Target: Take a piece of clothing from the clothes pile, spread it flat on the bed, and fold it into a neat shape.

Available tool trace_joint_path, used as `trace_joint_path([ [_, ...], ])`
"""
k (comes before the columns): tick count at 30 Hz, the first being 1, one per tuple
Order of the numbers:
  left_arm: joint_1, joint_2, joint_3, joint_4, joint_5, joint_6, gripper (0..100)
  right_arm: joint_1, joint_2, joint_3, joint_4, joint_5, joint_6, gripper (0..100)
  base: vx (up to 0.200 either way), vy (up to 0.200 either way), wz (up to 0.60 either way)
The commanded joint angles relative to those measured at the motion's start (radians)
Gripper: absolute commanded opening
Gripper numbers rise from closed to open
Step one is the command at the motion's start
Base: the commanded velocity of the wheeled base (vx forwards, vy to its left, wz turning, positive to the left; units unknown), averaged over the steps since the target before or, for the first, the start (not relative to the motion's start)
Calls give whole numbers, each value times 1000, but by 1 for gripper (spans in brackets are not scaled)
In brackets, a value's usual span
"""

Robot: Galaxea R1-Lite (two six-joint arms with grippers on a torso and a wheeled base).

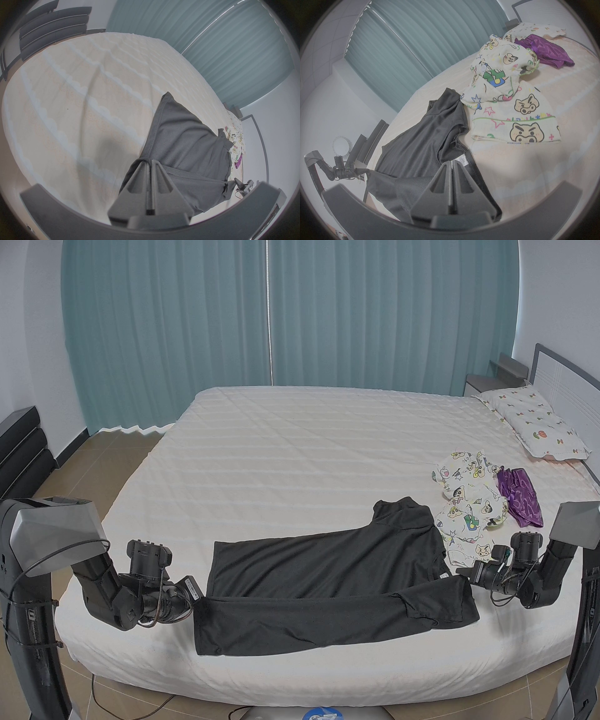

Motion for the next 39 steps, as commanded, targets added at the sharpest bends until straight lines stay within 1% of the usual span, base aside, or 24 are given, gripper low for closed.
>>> trace_joint_path([
  [1, 10, -77, 30, 10, -11, 0, 0, -6, -21, 63, -64, 12, 20, 0, 0, 0, 0],
  [2, 9, -90, 35, 18, -11, 3, 0, -7, -40, 110, -121, 40, 53, 0, 0, 0, 0],
  [5, 13, -123, 39, 24, -11, 14, 0, -15, -64, 169, -201, 72, 84, 0, 0, 0, 0],
  [6, 13, -123, 39, 24, -11, 14, 0, -15, -64, 169, -201, 72, 84, 0, 0, 0, 0],
  [7, 26, -153, 53, 35, -14, 20, 0, -26, -81, 209, -247, 76, 87, 0, 0, 0, 0],
  [8, 29, -166, 56, 42, -21, 23, 0, -30, -93, 229, -264, 78, 87, 0, 0, 0, 0],
  [10, 27, -192, 72, 53, -45, 26, 0, -35, -119, 267, -278, 87, 87, 0, 0, 0, 0],
  [12, 20, -223, 102, 58, -79, 27, 0, -44, -155, 321, -294, 113, 87, 0, 0, 0, 0],
  [15, 10, -249, 116, 58, -90, 27, 0, -56, -190, 365, -322, 136, 89, 0, 0, 0, 0],
  [16, 10, -274, 124, 59, -90, 29, 0, -69, -218, 405, -337, 147, 87, 0, 0, 0, 0],
  [18, 10, -295, 148, 72, -91, 50, 0, -76, -245, 440, -348, 155, 87, 0, 0, 0, 0],
  [20, 9, -300, 182, 78, -91, 107, 0, -76, -271, 488, -367, 167, 86, 0, 0, 0, 0],
  [21, 9, -300, 182, 78, -91, 107, 0, -76, -271, 488, -367, 167, 86, 0, 0, 0, 0],
  [22, 10, -304, 211, 73, -88, 152, 0, -79, -294, 545, -397, 170, 80, 0, 0, 0, 0],
  [23, 12, -314, 228, 75, -88, 161, 0, -87, -305, 568, -420, 171, 78, 0, 0, 0, 0],
  [28, 10, -360, 283, 69, -94, 162, 0, -118, -350, 612, -429, 179, 75, 0, 0, 0, 0],
  [31, -19, -372, 303, 67, -93, 167, 0, -136, -382, 649, -428, 204, 75, 0, 0, 0, 0],
  [33, -23, -390, 311, 67, -91, 165, 0, -142, -396, 673, -429, 205, 72, 0, 0, 0, 0],
  [35, -28, -404, 322, 67, -88, 167, 0, -150, -397, 687, -429, 207, 57, 0, 0, 0, 0],
  [38, -36, -407, 326, 69, -80, 169, 0, -155, -383, 712, -429, 205, 11, 0, 0, 0, 0],
  [39, -36, -407, 326, 73, -80, 169, 0, -155, -383, 712, -429, 205, 11, 0, 0, 0, 0],
])
